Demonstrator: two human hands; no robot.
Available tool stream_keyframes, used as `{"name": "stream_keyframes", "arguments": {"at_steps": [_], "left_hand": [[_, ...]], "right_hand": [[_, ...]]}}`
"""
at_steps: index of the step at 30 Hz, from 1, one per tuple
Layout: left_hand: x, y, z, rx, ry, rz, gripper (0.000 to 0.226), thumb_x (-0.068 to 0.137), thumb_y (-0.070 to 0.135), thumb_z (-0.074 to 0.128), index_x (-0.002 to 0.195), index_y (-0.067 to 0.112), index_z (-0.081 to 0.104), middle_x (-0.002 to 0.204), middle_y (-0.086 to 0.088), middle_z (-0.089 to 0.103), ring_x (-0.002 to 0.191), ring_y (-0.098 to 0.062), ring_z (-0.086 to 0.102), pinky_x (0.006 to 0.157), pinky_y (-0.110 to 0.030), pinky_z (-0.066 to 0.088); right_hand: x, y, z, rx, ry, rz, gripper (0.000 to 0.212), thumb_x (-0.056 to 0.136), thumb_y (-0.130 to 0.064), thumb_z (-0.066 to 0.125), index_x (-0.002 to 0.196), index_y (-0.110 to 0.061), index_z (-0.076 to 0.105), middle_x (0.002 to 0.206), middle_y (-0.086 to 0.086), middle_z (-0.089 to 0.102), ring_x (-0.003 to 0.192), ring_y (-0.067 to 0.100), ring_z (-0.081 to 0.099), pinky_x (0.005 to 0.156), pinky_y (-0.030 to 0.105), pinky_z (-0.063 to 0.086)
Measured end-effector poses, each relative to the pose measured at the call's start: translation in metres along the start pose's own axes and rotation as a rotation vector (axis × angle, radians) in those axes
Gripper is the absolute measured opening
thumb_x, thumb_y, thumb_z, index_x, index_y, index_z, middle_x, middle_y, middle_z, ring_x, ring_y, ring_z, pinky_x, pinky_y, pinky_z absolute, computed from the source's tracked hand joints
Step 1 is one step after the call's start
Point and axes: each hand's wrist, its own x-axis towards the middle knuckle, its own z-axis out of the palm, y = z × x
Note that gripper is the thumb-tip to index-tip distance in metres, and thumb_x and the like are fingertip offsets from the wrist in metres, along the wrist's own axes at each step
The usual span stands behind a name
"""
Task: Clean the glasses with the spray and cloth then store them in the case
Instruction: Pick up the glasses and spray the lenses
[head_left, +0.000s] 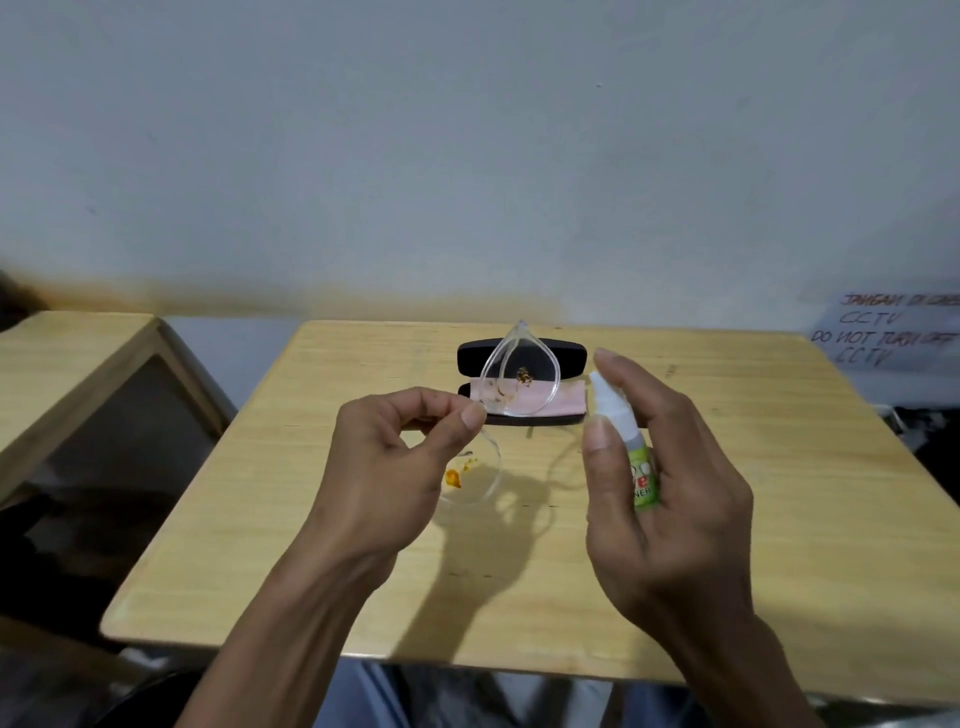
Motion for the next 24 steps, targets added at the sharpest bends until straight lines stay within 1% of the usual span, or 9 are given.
{"name": "stream_keyframes", "arguments": {"at_steps": [3, 6, 8, 11, 13, 16, 19, 23, 24], "left_hand": [[-0.003, -0.001, 0.004, -0.1, 0.02, -0.024, 0.009, 0.081, 0.017, 0.076, 0.079, 0.008, 0.076, 0.075, -0.004, 0.071, 0.072, -0.01, 0.06, 0.074, -0.024, 0.047], [-0.005, 0.001, 0.007, -0.168, 0.045, -0.034, 0.008, 0.08, 0.017, 0.076, 0.076, 0.01, 0.076, 0.077, -0.009, 0.07, 0.074, -0.012, 0.06, 0.075, -0.025, 0.047], [-0.007, 0.002, 0.009, -0.2, 0.062, -0.04, 0.008, 0.08, 0.017, 0.076, 0.075, 0.011, 0.075, 0.077, -0.009, 0.069, 0.074, -0.013, 0.06, 0.075, -0.025, 0.047], [-0.01, 0.005, 0.011, -0.22, 0.071, -0.043, 0.008, 0.08, 0.017, 0.076, 0.077, 0.01, 0.076, 0.076, -0.007, 0.07, 0.073, -0.012, 0.06, 0.074, -0.024, 0.047], [-0.012, 0.007, 0.011, -0.227, 0.073, -0.046, 0.008, 0.079, 0.017, 0.076, 0.077, 0.01, 0.076, 0.077, -0.008, 0.07, 0.073, -0.012, 0.061, 0.075, -0.025, 0.048], [-0.014, 0.008, 0.012, -0.227, 0.083, -0.05, 0.009, 0.079, 0.017, 0.077, 0.078, 0.009, 0.077, 0.079, -0.011, 0.072, 0.075, -0.013, 0.063, 0.077, -0.026, 0.049], [-0.015, 0.008, 0.013, -0.229, 0.093, -0.055, 0.01, 0.078, 0.018, 0.078, 0.079, 0.008, 0.077, 0.085, -0.017, 0.075, 0.077, -0.014, 0.065, 0.079, -0.026, 0.051], [-0.015, 0.01, 0.014, -0.281, 0.141, -0.109, 0.006, 0.079, 0.015, 0.076, 0.077, 0.009, 0.076, 0.072, 0.0, 0.073, 0.07, -0.003, 0.064, 0.067, -0.014, 0.048], [-0.015, 0.012, 0.015, -0.322, 0.156, -0.138, 0.005, 0.08, 0.014, 0.076, 0.078, 0.009, 0.075, 0.073, 0.001, 0.074, 0.071, -0.002, 0.066, 0.067, -0.013, 0.048]], "right_hand": [[0.006, -0.002, 0.003, -0.035, 0.035, -0.06, 0.032, 0.095, -0.012, 0.057, 0.126, -0.008, 0.063, 0.099, 0.008, 0.069, 0.082, 0.016, 0.061, 0.074, 0.018, 0.046], [0.009, -0.003, 0.006, -0.052, 0.035, -0.093, 0.029, 0.095, -0.013, 0.058, 0.123, -0.008, 0.066, 0.1, 0.005, 0.069, 0.082, 0.01, 0.061, 0.074, 0.017, 0.048], [0.011, -0.002, 0.008, -0.066, 0.043, -0.11, 0.028, 0.096, -0.014, 0.058, 0.122, -0.007, 0.067, 0.099, 0.006, 0.071, 0.081, 0.011, 0.062, 0.072, 0.018, 0.048], [0.014, -0.003, 0.01, -0.093, 0.062, -0.149, 0.027, 0.096, -0.013, 0.059, 0.121, -0.008, 0.068, 0.096, 0.007, 0.072, 0.077, 0.016, 0.062, 0.067, 0.023, 0.048], [0.016, -0.002, 0.012, -0.117, 0.071, -0.173, 0.025, 0.096, -0.012, 0.059, 0.119, -0.008, 0.069, 0.096, 0.006, 0.072, 0.077, 0.014, 0.062, 0.065, 0.025, 0.048], [0.02, 0.0, 0.016, -0.145, 0.072, -0.196, 0.022, 0.095, -0.009, 0.059, 0.114, -0.007, 0.07, 0.094, 0.005, 0.072, 0.074, 0.012, 0.059, 0.06, 0.029, 0.048], [0.02, -0.001, 0.015, -0.145, 0.103, -0.223, 0.024, 0.095, -0.009, 0.06, 0.117, -0.006, 0.069, 0.094, 0.008, 0.073, 0.075, 0.013, 0.06, 0.06, 0.028, 0.048], [0.012, -0.009, 0.006, -0.118, 0.104, -0.211, 0.028, 0.097, -0.012, 0.056, 0.123, -0.008, 0.064, 0.095, 0.01, 0.071, 0.078, 0.016, 0.06, 0.067, 0.017, 0.045], [0.009, -0.012, 0.004, -0.114, 0.094, -0.213, 0.028, 0.096, -0.013, 0.056, 0.123, -0.009, 0.062, 0.095, 0.01, 0.071, 0.078, 0.015, 0.06, 0.069, 0.015, 0.044]]}}
